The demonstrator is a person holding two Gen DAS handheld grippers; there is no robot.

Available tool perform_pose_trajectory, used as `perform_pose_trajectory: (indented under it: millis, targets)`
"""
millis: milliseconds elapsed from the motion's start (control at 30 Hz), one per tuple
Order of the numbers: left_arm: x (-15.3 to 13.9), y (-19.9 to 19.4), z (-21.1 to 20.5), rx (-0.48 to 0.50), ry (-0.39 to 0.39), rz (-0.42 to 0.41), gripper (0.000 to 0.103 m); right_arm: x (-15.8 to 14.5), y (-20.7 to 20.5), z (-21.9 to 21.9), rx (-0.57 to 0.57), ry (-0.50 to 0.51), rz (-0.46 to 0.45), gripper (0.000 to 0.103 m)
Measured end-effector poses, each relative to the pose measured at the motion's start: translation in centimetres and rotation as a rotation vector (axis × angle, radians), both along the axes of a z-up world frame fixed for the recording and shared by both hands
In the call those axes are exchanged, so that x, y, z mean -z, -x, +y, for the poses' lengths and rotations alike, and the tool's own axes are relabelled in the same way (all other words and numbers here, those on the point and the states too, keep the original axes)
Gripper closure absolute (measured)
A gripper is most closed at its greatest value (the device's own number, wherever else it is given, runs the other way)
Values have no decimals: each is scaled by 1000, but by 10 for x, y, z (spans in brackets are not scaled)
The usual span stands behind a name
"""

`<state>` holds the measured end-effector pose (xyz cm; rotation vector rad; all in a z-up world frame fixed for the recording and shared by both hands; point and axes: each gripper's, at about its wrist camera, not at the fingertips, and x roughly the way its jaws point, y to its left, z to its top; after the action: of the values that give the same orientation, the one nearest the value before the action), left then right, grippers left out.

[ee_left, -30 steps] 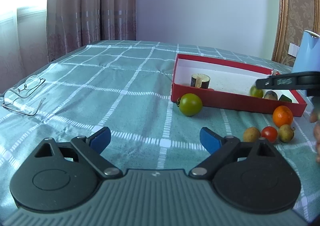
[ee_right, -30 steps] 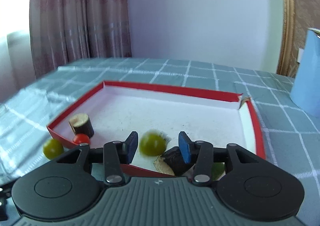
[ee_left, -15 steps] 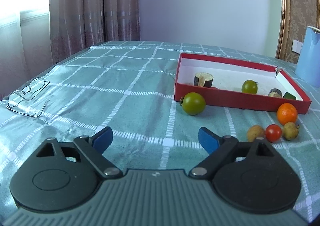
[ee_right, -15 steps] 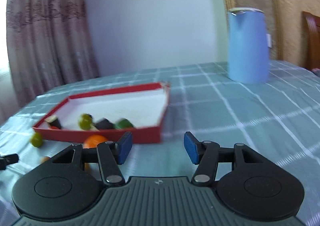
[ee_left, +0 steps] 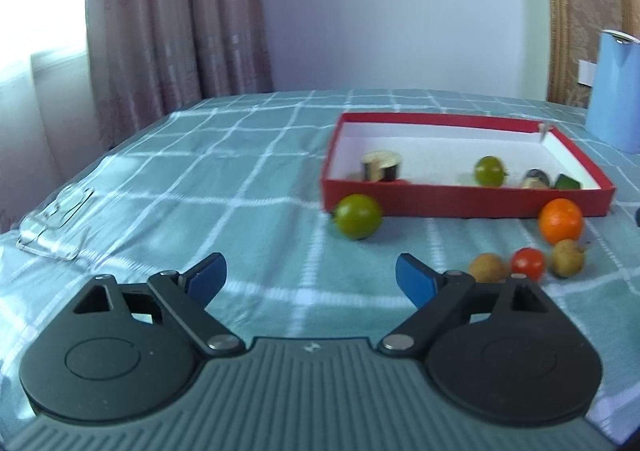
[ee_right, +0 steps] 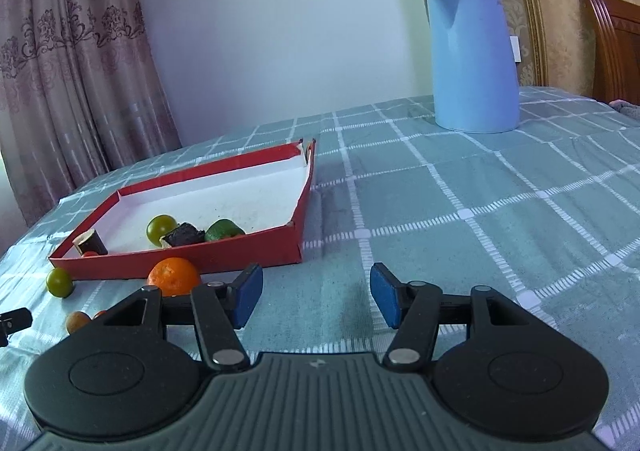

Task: Organize fruits
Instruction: 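Withdraw the right gripper from the tray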

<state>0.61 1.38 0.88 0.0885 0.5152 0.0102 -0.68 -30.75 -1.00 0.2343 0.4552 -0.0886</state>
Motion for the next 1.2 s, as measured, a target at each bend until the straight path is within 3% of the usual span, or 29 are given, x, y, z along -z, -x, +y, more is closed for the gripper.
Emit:
perform_pose_trajectory:
  millis: [467, 667, 833, 1067, 1200]
  targets:
    - [2, -14, -55, 76, -75, 3, 11, 2, 1, -12, -6, -77, -17, 45]
    - [3, -11, -57, 88, -90, -14, 13, 4, 2, -17, -15, -119, -24, 45]
    - [3, -5, -56, 103, -74, -19, 21, 5, 3, -20, -18, -144, -32, 45]
    - [4, 6, -53, 174, -64, -44, 18, 5, 3, -20, -22, -149, -35, 45]
    - [9, -3, -57, 183, -71, -10, 18, 5, 4, -19, -20, -150, -37, 45]
